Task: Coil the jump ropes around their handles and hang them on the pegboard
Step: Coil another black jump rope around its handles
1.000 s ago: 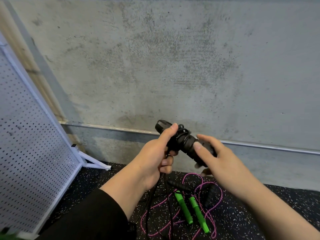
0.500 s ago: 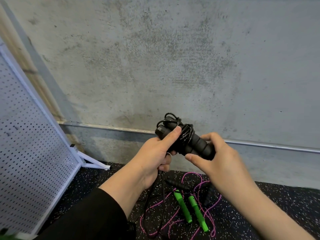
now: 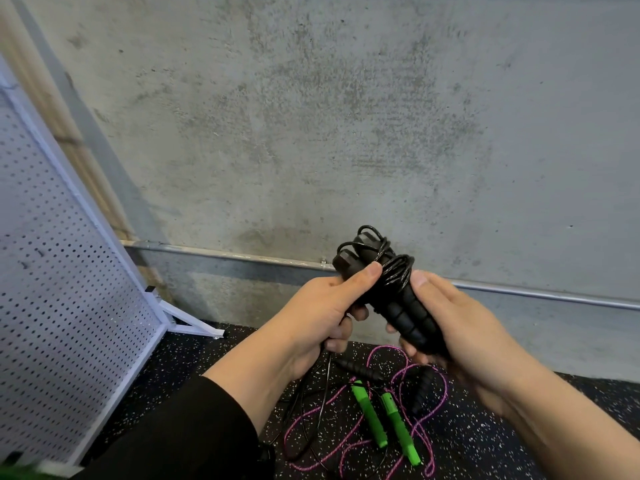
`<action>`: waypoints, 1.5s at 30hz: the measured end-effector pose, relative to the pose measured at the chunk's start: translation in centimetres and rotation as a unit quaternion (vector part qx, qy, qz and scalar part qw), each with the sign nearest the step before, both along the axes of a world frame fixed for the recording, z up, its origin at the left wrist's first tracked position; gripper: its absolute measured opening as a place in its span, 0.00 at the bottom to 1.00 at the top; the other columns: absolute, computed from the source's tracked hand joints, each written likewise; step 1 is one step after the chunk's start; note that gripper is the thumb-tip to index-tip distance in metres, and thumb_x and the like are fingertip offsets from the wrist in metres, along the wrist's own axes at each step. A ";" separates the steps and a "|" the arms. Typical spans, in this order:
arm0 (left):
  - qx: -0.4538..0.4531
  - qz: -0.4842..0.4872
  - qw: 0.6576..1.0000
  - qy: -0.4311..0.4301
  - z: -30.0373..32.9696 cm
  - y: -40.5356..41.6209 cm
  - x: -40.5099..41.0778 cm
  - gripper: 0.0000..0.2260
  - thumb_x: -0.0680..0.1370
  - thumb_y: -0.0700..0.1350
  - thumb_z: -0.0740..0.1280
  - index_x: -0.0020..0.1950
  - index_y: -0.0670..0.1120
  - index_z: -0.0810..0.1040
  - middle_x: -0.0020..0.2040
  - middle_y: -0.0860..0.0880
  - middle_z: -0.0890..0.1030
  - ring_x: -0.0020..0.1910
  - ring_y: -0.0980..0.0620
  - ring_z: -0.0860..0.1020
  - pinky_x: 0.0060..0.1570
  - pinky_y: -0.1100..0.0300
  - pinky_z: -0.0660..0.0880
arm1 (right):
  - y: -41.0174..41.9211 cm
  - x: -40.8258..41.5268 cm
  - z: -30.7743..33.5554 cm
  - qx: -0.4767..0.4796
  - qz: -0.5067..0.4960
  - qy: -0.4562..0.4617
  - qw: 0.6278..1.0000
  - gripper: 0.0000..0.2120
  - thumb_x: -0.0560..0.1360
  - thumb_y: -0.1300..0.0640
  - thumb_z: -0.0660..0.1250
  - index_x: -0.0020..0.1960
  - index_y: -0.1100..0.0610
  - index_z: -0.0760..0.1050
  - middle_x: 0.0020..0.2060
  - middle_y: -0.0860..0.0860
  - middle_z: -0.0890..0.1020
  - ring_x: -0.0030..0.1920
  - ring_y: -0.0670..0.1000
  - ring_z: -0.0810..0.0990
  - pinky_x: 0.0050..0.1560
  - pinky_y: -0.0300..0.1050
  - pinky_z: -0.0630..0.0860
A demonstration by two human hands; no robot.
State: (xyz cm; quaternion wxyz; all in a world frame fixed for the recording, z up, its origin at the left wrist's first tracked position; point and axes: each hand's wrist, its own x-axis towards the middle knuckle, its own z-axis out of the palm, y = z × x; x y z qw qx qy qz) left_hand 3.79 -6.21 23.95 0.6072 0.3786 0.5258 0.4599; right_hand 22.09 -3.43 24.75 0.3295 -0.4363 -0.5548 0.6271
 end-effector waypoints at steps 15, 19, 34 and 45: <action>-0.071 0.048 0.990 -0.114 -0.6 0.1 0.7 0.23 0.71 0.67 0.72 0.47 0.48 0.77 0.35 0.50 0.70 0.25 0.57 0.59 0.21 0.65 0.55 | -0.6 -1.6 -1.5 0.417 -0.004 -0.385 0.823 0.30 0.72 0.35 0.63 0.72 0.35 0.60 0.54 0.45 0.74 0.57 0.48 0.71 0.55 0.45 0.72; -0.045 0.053 0.993 -0.093 -0.4 -0.1 0.3 0.18 0.74 0.63 0.72 0.45 0.49 0.77 0.34 0.51 0.67 0.25 0.57 0.58 0.22 0.64 0.55 | -0.3 -1.1 -0.7 0.293 0.007 -0.298 0.908 0.26 0.71 0.30 0.62 0.68 0.32 0.64 0.47 0.34 0.79 0.48 0.34 0.76 0.47 0.31 0.69; -0.026 -0.038 0.999 -0.018 0.1 -0.7 1.3 0.18 0.72 0.63 0.73 0.48 0.49 0.77 0.34 0.52 0.66 0.25 0.58 0.57 0.26 0.62 0.52 | -0.1 1.2 -0.1 -0.017 0.137 -0.004 0.990 0.19 0.75 0.61 0.71 0.66 0.54 0.76 0.52 0.55 0.87 0.47 0.52 0.86 0.43 0.39 0.80; -0.034 -0.055 0.997 -0.041 -0.2 -0.8 1.2 0.13 0.84 0.52 0.64 0.51 0.42 0.75 0.40 0.47 0.78 0.28 0.54 0.68 0.29 0.61 0.69 | 1.4 0.8 -0.7 0.199 -0.038 -0.268 0.942 0.34 0.71 0.50 0.78 0.71 0.42 0.65 0.43 0.43 0.83 0.44 0.42 0.82 0.46 0.42 0.75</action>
